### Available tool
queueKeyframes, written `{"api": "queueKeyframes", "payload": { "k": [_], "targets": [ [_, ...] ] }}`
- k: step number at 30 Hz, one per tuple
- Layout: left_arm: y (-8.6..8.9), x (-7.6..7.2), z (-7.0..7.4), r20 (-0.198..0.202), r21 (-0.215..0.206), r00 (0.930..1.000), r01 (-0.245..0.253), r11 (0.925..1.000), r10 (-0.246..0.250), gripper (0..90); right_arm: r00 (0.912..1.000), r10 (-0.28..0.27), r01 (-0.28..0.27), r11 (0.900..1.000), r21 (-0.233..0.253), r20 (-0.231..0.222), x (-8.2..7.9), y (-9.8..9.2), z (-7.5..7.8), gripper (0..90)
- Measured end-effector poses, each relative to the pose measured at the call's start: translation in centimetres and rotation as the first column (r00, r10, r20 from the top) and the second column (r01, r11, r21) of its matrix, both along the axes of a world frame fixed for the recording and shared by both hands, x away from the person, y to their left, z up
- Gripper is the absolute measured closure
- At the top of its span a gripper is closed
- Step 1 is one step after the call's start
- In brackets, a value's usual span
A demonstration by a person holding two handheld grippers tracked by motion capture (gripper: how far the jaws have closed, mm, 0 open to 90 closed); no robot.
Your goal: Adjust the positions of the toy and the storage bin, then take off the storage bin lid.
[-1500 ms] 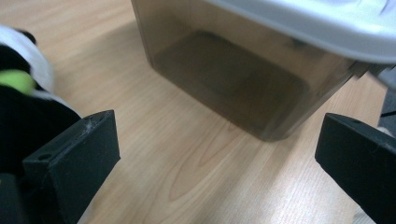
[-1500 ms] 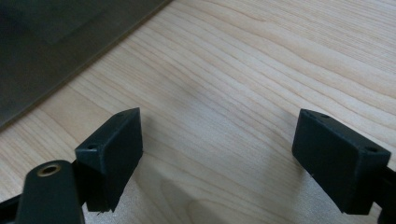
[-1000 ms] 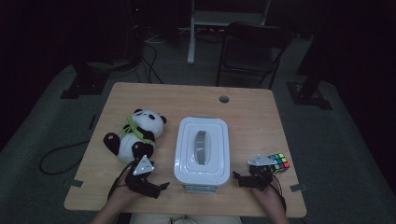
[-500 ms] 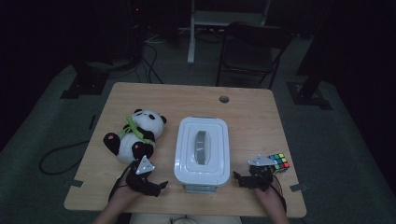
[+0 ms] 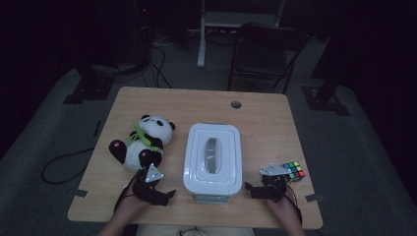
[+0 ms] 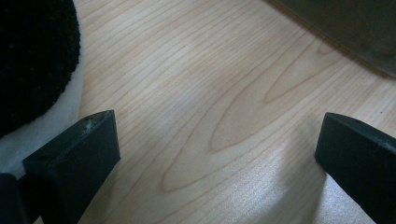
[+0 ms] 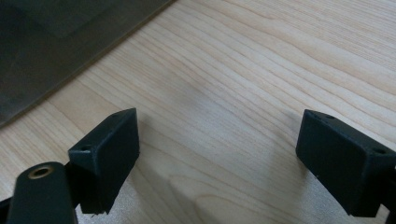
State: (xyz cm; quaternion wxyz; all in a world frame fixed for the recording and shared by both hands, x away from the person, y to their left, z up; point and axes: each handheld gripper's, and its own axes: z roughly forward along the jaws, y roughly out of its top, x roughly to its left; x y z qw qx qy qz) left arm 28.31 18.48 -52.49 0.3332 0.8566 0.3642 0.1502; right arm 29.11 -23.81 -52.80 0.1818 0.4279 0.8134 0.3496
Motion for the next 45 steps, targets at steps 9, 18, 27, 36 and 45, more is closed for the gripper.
{"api": "queueKeyframes", "payload": {
  "k": [9, 18, 27, 36, 45],
  "targets": [
    [0.0, 0.0, 0.0, 0.000, 0.000, 1.0000, 0.000, 1.0000, 0.000, 0.5, 1.0000, 0.002, -0.002, 1.000, 0.000, -0.001, 0.0, 0.0, 0.0, 12.8],
    [0.0, 0.0, 0.0, 0.000, 0.000, 1.0000, 0.000, 1.0000, 0.000, 0.5, 1.0000, 0.008, -0.008, 1.000, -0.001, -0.003, 0.1, 0.0, 0.0, 12.4],
    [0.0, 0.0, 0.0, 0.000, 0.000, 1.0000, 0.000, 1.0000, 0.000, 0.5, 0.9996, -0.008, 0.009, 0.999, 0.042, -0.027, -0.2, -0.5, 0.9, 13.0],
    [0.0, 0.0, 0.0, 0.000, 0.000, 1.0000, 0.000, 1.0000, 0.000, 0.4, 0.9996, -0.024, 0.025, 0.996, 0.082, -0.013, -0.7, -0.9, 3.3, 13.0],
    [0.0, 0.0, 0.0, 0.000, 0.000, 1.0000, 0.000, 1.0000, 0.000, 0.5, 0.9965, -0.053, 0.044, 0.991, 0.127, 0.065, -1.4, -0.9, 7.5, 13.1]
  ]
}}
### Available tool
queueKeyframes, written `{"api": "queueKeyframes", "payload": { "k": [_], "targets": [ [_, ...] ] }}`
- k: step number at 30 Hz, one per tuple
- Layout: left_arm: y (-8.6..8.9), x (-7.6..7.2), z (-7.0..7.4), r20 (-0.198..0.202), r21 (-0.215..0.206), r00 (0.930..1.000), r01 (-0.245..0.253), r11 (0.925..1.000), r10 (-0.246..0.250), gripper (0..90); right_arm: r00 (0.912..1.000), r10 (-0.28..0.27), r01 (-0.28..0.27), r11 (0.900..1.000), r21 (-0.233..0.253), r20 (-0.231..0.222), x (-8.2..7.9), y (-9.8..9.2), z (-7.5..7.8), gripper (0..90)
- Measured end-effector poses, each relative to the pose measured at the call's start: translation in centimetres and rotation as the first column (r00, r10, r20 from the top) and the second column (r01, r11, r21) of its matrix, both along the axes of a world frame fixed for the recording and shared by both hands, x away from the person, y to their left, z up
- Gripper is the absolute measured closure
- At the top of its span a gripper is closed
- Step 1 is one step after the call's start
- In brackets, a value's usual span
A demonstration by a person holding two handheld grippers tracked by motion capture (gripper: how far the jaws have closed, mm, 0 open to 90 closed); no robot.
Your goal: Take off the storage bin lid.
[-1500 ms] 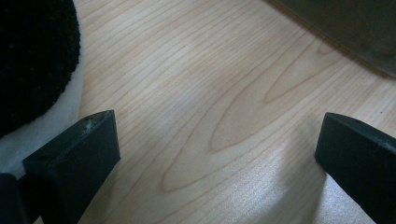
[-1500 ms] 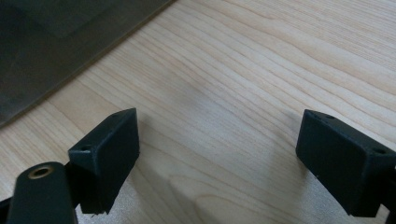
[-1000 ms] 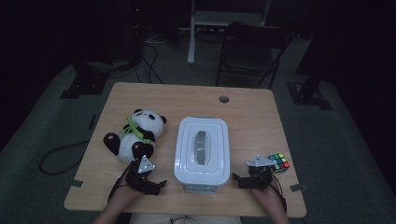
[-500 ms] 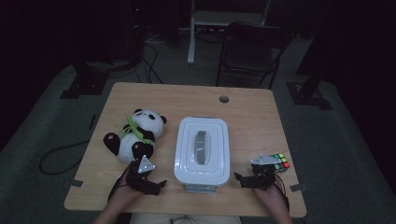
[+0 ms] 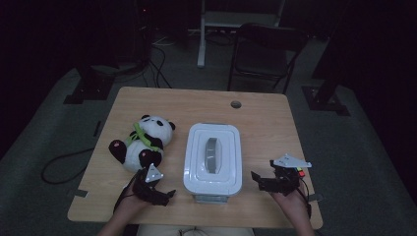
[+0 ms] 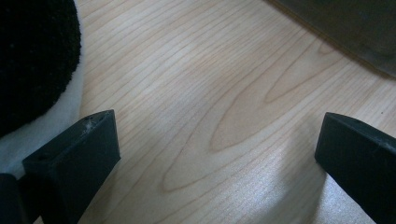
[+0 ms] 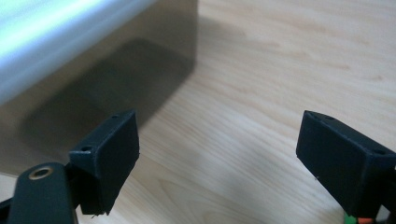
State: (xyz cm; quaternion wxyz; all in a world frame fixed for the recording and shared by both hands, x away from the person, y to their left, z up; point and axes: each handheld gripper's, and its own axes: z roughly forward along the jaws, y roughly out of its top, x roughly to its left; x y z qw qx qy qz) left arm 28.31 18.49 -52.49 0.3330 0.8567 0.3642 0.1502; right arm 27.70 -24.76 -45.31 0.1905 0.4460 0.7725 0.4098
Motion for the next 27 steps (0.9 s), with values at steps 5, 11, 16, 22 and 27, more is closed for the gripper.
{"api": "queueKeyframes", "payload": {
  "k": [5, 11, 16, 22, 27],
  "targets": [
    [0.0, 0.0, 0.0, 0.000, 0.000, 1.0000, 0.000, 1.0000, 0.000, 0.5, 0.9988, 0.029, -0.030, 0.999, 0.022, 0.039, -0.6, 0.8, 2.3, 13.0],
    [0.0, 0.0, 0.0, 0.000, 0.000, 1.0000, 0.000, 1.0000, 0.000, 0.4, 0.9956, 0.067, -0.071, 0.996, 0.052, 0.065, -0.8, 2.1, 4.0, 12.4],
    [0.0, 0.0, 0.0, -0.001, 0.001, 1.0000, 0.001, 1.0000, -0.001, 0.5, 0.9892, 0.109, -0.116, 0.991, 0.070, 0.098, -1.3, 3.5, 5.0, 12.4],
    [0.0, 0.0, 0.0, -0.001, -0.001, 1.0000, 0.001, 1.0000, -0.001, 0.4, 0.9808, 0.174, -0.181, 0.981, 0.075, 0.087, -1.4, 5.5, 5.1, 12.4],
    [0.0, 0.0, 0.0, -0.001, 0.000, 1.0000, 0.001, 1.0000, -0.001, 0.4, 0.9730, 0.219, -0.226, 0.969, 0.101, 0.071, -1.4, 7.0, 5.0, 12.4]
  ]
}}
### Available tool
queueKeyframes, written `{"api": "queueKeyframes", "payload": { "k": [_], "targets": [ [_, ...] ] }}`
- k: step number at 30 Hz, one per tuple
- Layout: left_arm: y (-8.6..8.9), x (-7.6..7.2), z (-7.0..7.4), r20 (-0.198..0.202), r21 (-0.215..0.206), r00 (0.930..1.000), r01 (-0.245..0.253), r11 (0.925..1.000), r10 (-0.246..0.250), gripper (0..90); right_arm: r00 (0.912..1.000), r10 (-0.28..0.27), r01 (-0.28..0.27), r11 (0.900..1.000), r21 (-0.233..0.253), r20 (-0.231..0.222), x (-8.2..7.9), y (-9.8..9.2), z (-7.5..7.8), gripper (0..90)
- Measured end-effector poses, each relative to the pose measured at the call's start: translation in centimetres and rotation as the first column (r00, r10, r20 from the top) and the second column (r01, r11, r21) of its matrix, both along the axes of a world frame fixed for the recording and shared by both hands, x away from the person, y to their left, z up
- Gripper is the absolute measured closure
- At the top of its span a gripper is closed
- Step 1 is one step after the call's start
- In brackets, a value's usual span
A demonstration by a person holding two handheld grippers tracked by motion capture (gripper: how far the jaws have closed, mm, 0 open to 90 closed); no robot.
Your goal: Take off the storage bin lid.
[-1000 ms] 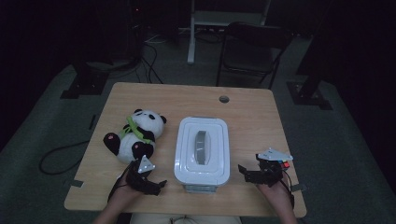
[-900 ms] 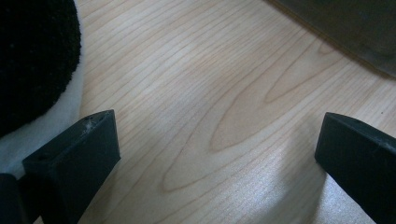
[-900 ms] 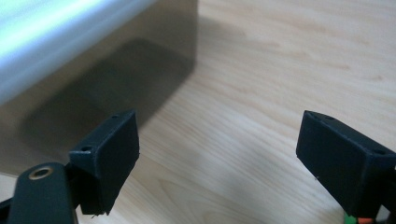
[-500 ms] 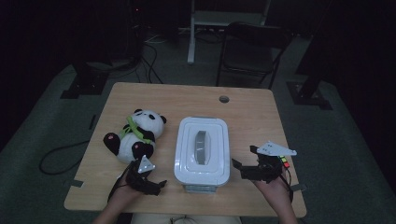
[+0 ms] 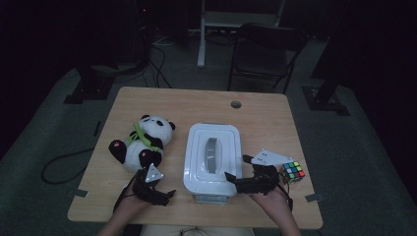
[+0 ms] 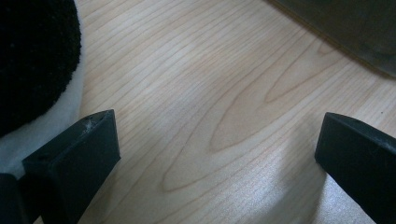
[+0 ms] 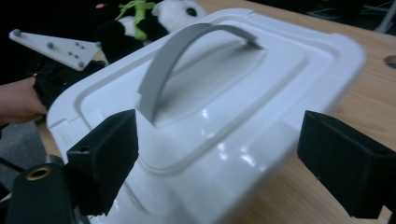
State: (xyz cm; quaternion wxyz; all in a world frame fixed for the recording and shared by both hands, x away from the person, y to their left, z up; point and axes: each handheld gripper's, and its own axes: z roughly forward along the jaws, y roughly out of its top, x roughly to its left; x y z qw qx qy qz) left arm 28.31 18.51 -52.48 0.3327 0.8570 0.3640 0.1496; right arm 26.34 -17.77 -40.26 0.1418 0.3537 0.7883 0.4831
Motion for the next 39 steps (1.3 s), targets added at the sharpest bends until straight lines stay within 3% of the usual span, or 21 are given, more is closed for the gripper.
{"api": "queueKeyframes", "payload": {
  "k": [7, 10, 17, 24, 27, 30, 37, 39],
  "targets": [
    [0.0, 0.0, 0.0, 0.001, -0.002, 1.0000, -0.001, 1.0000, 0.001, 0.4, 0.9982, 0.060, -0.060, 0.998, 0.010, -0.003, -0.2, 2.1, 0.1, 12.4],
    [0.0, 0.0, 0.0, 0.002, -0.004, 1.0000, -0.002, 1.0000, 0.002, 0.4, 0.9965, 0.084, -0.084, 0.996, -0.007, -0.010, -0.2, 3.0, -0.2, 12.4],
    [0.0, 0.0, 0.0, 0.000, -0.002, 1.0000, -0.002, 1.0000, 0.002, 0.5, 0.9944, 0.105, -0.105, 0.994, -0.007, -0.012, 0.4, 4.0, -0.3, 15.4],
    [0.1, 0.0, 0.0, -0.002, 0.000, 1.0000, -0.009, 1.0000, 0.009, 0.5, 0.9939, 0.110, -0.111, 0.992, -0.053, -0.007, 1.5, 5.1, -0.6, 19.1],
    [0.1, 0.0, 0.0, -0.002, -0.001, 1.0000, -0.009, 1.0000, 0.009, 0.5, 0.9931, 0.117, -0.117, 0.990, -0.082, -0.003, 1.9, 5.6, -0.5, 27.6],
    [0.1, 0.0, 0.0, -0.001, -0.004, 0.9999, -0.011, 0.9999, 0.011, 0.5, 0.9918, 0.128, -0.126, 0.985, -0.121, 0.002, 2.0, 6.0, -0.4, 30.3],
    [0.0, 0.0, 0.0, -0.001, -0.004, 0.9999, -0.011, 0.9999, 0.011, 0.5, 0.9904, 0.138, -0.137, 0.983, -0.120, -0.001, 2.2, 6.1, -0.3, 46.9],
    [0.0, 0.0, 0.0, -0.001, -0.004, 0.9999, -0.011, 0.9999, 0.011, 0.5, 0.9884, 0.152, -0.150, 0.979, -0.138, 0.004, 2.1, 6.3, -0.2, 55.3]
  ]
}}
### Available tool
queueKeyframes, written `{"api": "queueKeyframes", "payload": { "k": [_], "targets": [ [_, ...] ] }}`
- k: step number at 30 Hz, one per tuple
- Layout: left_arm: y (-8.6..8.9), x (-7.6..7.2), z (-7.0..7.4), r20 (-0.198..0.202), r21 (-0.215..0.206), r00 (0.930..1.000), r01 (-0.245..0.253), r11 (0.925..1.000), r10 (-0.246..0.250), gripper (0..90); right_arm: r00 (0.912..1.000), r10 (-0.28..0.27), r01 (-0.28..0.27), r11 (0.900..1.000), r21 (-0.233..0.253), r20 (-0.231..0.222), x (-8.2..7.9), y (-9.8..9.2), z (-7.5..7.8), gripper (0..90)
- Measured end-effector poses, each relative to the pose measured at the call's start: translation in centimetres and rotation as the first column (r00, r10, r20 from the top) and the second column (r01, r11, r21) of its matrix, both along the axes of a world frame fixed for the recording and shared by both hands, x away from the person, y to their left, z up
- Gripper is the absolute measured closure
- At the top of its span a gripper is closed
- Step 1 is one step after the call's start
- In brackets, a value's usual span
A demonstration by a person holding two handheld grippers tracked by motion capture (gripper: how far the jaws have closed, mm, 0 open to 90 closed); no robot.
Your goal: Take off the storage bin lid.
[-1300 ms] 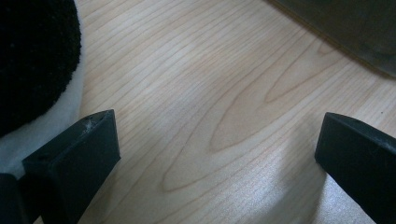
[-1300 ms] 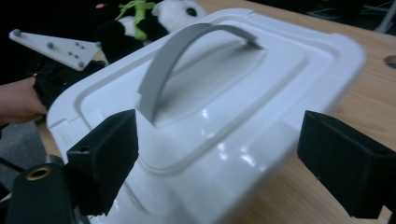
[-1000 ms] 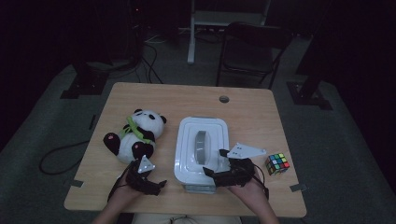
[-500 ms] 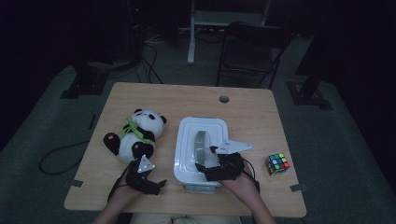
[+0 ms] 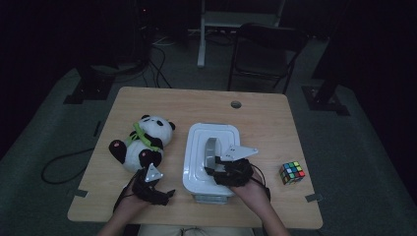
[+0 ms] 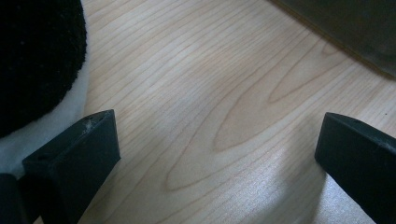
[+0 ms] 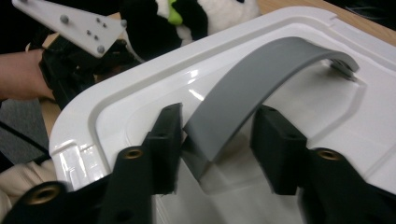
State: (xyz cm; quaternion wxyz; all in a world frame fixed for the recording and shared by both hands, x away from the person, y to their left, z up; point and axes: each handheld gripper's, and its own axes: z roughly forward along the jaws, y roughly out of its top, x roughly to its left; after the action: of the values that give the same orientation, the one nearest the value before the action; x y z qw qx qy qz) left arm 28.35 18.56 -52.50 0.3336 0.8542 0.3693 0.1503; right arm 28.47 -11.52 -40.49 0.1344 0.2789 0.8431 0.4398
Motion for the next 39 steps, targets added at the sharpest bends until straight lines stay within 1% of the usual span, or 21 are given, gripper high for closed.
{"api": "queueKeyframes", "payload": {
  "k": [1, 2, 8, 16, 19, 23, 29, 34, 39],
  "targets": [
    [0.0, 0.0, 0.0, 0.000, 0.000, 1.0000, 0.000, 1.0000, 0.000, 0.5, 1.0000, 0.004, -0.004, 1.000, 0.003, 0.000, 0.0, 0.1, 0.0, 59.3],
    [0.0, 0.0, 0.0, 0.000, 0.001, 1.0000, 0.000, 1.0000, 0.000, 0.5, 0.9999, 0.015, -0.015, 1.000, 0.005, 0.001, -0.1, 0.1, -0.1, 60.9],
    [0.0, 0.0, 0.0, 0.000, 0.001, 1.0000, 0.000, 1.0000, 0.000, 0.5, 1.0000, 0.007, -0.007, 1.000, 0.007, 0.002, -0.2, 0.2, -0.1, 62.1],
    [0.0, 0.0, 0.0, -0.001, 0.003, 1.0000, 0.002, 1.0000, -0.002, 0.4, 0.9997, 0.009, -0.008, 0.999, 0.032, -0.024, 0.0, 0.0, 0.2, 64.6],
    [0.0, 0.0, 0.0, 0.001, 0.001, 1.0000, 0.000, 1.0000, 0.000, 0.5, 0.9993, 0.007, -0.005, 0.999, 0.050, -0.036, 0.0, -0.1, 0.5, 65.2],
    [0.0, 0.0, 0.0, 0.001, 0.002, 1.0000, 0.001, 1.0000, -0.001, 0.5, 0.9997, 0.006, -0.005, 0.998, 0.063, -0.023, 0.0, -0.4, 1.2, 65.4],
    [0.0, 0.0, 0.0, 0.003, 0.002, 1.0000, 0.001, 1.0000, -0.001, 0.5, 0.9996, -0.022, 0.021, 0.998, 0.066, 0.017, 0.2, -1.1, 2.4, 65.7],
    [0.0, 0.0, 0.0, 0.003, 0.003, 1.0000, 0.002, 1.0000, -0.002, 0.5, 0.9972, -0.058, 0.054, 0.996, 0.076, 0.048, 0.7, -2.0, 3.4, 66.0],
    [0.0, 0.0, 0.0, 0.003, -0.001, 1.0000, -0.001, 1.0000, 0.001, 0.5, 0.9920, -0.110, 0.104, 0.991, 0.088, 0.062, 1.6, -3.0, 4.1, 66.3]
  ]
}}
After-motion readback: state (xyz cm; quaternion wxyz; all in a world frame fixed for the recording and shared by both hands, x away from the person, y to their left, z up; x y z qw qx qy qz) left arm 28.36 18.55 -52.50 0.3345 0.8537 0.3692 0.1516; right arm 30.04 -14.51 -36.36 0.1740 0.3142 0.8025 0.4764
